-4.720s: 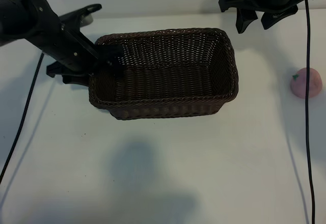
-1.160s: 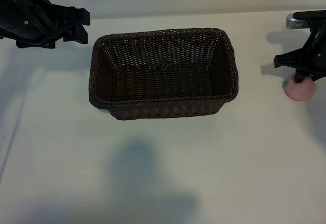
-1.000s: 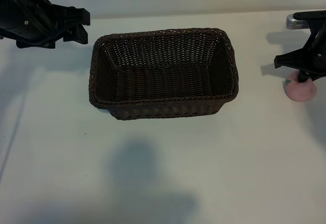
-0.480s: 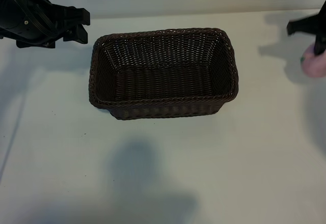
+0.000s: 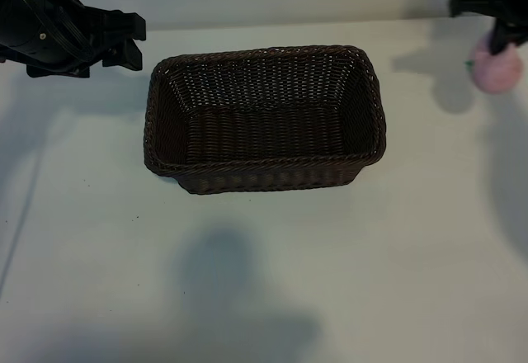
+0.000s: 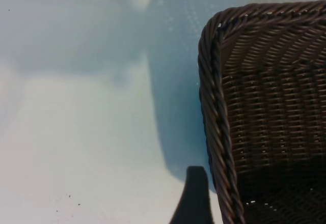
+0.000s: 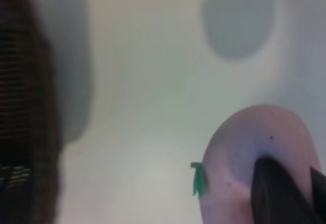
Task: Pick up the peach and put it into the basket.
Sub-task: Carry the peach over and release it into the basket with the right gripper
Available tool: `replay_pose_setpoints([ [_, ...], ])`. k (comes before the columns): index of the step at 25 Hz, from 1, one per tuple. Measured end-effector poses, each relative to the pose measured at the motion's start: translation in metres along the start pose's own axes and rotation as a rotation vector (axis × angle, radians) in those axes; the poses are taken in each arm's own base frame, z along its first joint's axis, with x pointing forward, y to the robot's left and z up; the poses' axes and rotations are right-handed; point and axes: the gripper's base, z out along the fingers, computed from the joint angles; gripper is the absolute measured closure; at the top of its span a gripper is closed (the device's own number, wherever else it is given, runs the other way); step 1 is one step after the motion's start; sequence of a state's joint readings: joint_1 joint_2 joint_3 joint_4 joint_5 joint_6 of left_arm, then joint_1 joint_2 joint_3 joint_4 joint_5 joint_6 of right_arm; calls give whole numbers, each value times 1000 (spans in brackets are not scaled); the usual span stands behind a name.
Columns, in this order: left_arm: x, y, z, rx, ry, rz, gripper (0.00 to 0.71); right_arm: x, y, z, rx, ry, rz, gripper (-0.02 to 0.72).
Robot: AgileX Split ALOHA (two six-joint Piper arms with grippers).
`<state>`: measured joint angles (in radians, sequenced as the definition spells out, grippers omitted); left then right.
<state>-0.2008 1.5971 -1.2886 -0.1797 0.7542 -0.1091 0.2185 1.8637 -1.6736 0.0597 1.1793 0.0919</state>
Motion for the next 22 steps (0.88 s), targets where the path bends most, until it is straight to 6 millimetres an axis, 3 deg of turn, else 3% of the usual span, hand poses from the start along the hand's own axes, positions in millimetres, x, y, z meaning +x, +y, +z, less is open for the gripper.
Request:
replay_pose_setpoints([
  [7,0,0,0,0,0,-1,117,13,96,-11,-106,-46,-168,662],
  [10,0,0,0,0,0,-1,118,22,127,-11,-142,-68,-223,662],
  [22,0,0,0,1,0,-1,118,24,167,46,-188,-50,-255,662],
])
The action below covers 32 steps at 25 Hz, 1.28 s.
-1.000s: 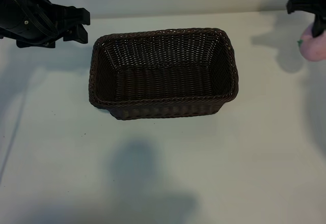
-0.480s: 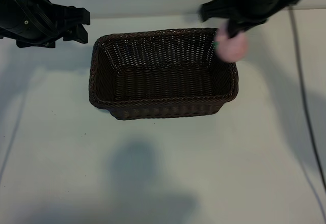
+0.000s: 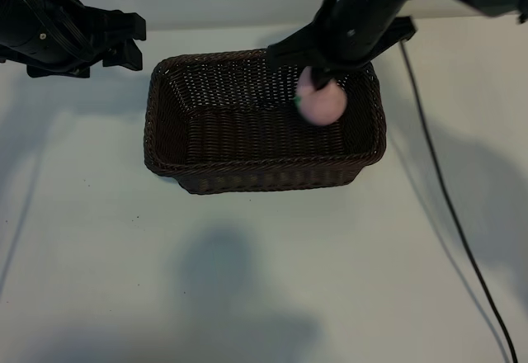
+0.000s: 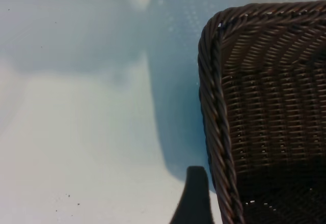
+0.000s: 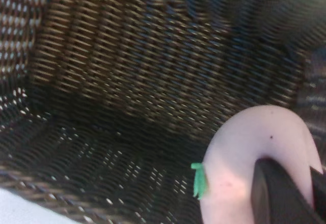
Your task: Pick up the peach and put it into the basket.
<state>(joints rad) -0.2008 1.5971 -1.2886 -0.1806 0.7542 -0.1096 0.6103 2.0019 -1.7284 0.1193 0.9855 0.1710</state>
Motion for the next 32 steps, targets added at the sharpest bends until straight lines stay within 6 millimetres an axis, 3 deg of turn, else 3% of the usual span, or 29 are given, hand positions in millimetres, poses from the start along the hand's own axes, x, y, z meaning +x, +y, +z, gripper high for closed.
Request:
replay_pose_setpoints([
  [7,0,0,0,0,0,0,118,3,4,49,-3,42,-1,662],
  [14,0,0,0,0,-1,0,119,4,3,56,1,56,0,636],
  [18,0,0,0,0,-4,1,119,5,3,56,0,66,1,458],
  [22,-1,0,0,1,-6,1,119,3,5,52,-11,70,-14,167],
  [24,-1,0,0,1,-7,1,119,-2,8,44,-16,68,-20,66],
  [28,-1,0,0,1,-7,1,119,-16,12,21,1,55,-49,25],
  [32,-1,0,0,1,-8,1,119,-24,3,3,51,66,-60,67],
])
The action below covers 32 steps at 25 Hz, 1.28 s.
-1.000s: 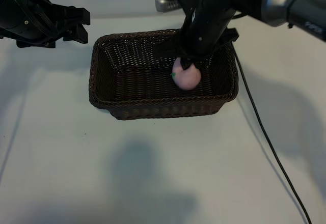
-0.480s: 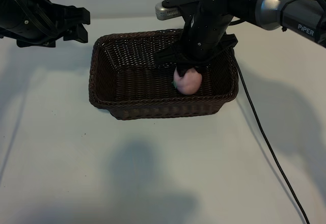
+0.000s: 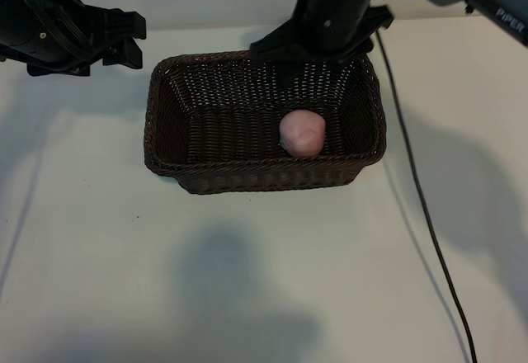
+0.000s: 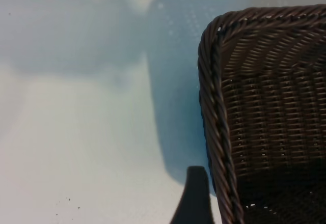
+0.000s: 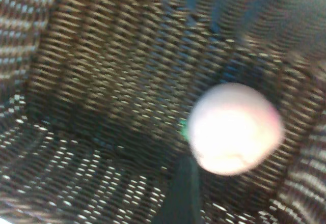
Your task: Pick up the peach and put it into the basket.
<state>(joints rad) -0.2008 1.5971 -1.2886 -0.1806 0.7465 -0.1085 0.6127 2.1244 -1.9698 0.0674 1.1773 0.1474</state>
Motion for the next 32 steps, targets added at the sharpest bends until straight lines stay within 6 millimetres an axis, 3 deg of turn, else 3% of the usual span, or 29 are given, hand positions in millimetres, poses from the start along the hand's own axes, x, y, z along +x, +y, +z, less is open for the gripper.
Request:
replay_pose_setpoints([
  [10,0,0,0,0,0,0,119,-7,-90,-13,73,3,150,118],
  [13,0,0,0,0,0,0,119,-7,-106,-15,78,-1,180,118],
  [32,0,0,0,0,0,-1,119,-7,-110,-16,77,-1,172,118],
])
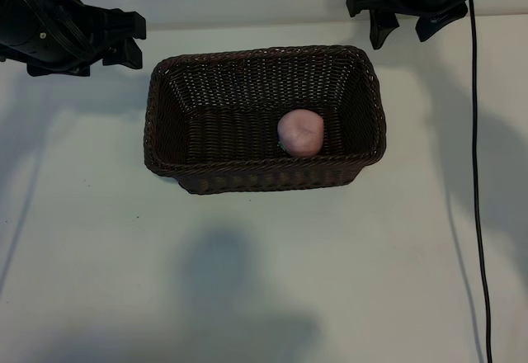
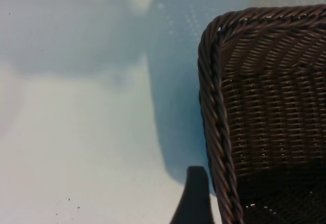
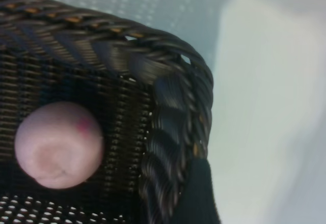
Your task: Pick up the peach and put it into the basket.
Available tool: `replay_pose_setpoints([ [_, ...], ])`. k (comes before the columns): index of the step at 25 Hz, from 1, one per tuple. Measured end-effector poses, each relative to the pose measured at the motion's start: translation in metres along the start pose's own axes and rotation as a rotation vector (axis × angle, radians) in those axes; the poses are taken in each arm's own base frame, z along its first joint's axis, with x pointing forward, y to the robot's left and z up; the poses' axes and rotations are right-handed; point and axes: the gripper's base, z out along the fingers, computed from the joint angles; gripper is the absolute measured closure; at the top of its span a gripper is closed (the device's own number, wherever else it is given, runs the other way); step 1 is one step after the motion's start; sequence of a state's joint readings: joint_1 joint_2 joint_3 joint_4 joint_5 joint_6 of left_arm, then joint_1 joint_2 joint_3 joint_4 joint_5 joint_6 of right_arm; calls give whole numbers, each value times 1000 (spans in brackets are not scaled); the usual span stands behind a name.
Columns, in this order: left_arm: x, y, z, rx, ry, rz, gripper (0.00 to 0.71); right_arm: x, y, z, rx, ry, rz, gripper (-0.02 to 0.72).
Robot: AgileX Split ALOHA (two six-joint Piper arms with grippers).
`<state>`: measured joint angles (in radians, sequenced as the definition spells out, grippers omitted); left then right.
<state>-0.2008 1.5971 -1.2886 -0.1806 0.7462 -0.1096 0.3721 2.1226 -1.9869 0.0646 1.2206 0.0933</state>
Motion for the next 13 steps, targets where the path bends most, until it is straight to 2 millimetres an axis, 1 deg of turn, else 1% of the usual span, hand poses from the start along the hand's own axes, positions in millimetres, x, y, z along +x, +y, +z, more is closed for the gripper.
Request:
replay_pose_setpoints([
  [13,0,0,0,0,0,1,119,0,-1,0,11,1,-4,118],
])
